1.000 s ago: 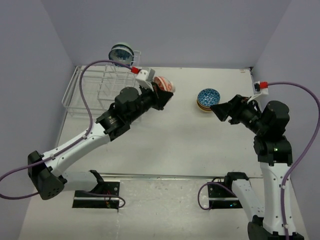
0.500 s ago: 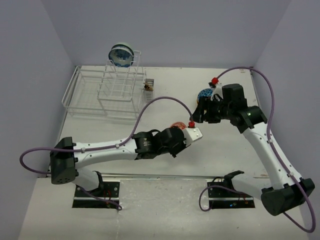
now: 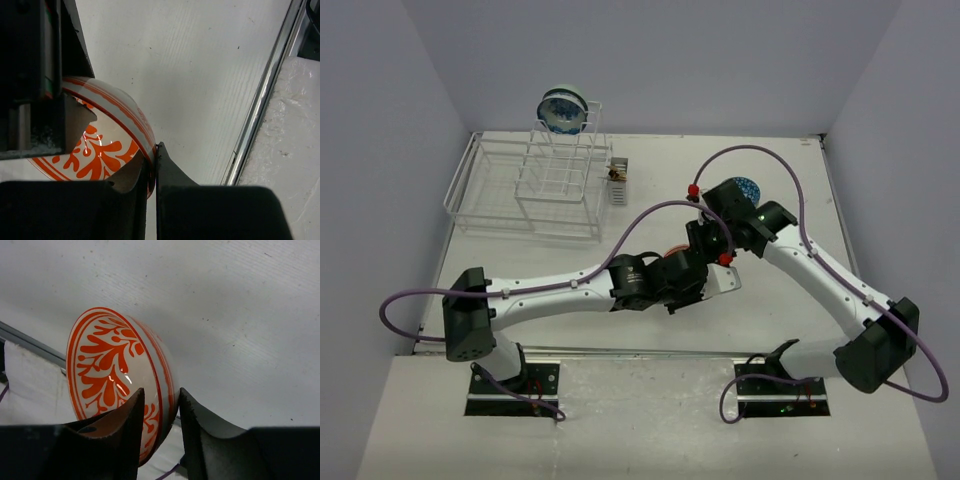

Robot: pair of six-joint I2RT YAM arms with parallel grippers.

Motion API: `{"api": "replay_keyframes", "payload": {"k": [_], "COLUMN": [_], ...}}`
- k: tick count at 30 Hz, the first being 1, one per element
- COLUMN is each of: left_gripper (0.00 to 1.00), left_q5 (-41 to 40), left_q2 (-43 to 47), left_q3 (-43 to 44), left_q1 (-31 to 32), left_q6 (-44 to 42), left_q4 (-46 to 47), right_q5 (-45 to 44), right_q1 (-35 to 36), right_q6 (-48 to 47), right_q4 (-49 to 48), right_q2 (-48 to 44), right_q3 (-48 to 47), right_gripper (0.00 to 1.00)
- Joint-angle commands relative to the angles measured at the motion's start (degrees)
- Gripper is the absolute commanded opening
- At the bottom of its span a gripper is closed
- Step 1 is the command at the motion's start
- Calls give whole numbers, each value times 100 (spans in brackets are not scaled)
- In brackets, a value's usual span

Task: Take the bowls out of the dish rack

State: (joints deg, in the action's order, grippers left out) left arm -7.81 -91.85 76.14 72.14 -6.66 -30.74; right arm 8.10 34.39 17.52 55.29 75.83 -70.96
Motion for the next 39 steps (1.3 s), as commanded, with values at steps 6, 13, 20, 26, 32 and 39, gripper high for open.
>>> {"api": "replay_keyframes", "payload": {"k": [6, 13, 20, 26, 32, 39], "left_gripper": [0, 96, 100, 100, 100, 100], "left_q5": [-237, -1081, -2828, -3262, -2903, -2551], "left_q2": [-113, 131, 1265, 2698, 3568, 4175], "left_q3": [771, 710, 482, -729, -1294, -1698], "left_q1": [20, 20, 2, -68, -60, -60], "left_q6": [-416, 40, 1233, 2167, 2801, 2881], "left_q4": [-380, -109, 340, 640, 148, -10], "right_q5": [-686, -1135, -1021, -977, -871, -478], "right_q1": [59, -124, -1704, -2955, -3535, -3615], "right_q6": [225, 410, 989, 1675, 1895, 1756], "right_q4": [17, -430, -1588, -2768, -2813, -2849], "right_q2": [19, 27, 64, 370, 1644, 2636], "right_q3": [-225, -392, -209, -242, -964, -1428], "right_gripper": [3, 0, 0, 0, 0, 3]}}
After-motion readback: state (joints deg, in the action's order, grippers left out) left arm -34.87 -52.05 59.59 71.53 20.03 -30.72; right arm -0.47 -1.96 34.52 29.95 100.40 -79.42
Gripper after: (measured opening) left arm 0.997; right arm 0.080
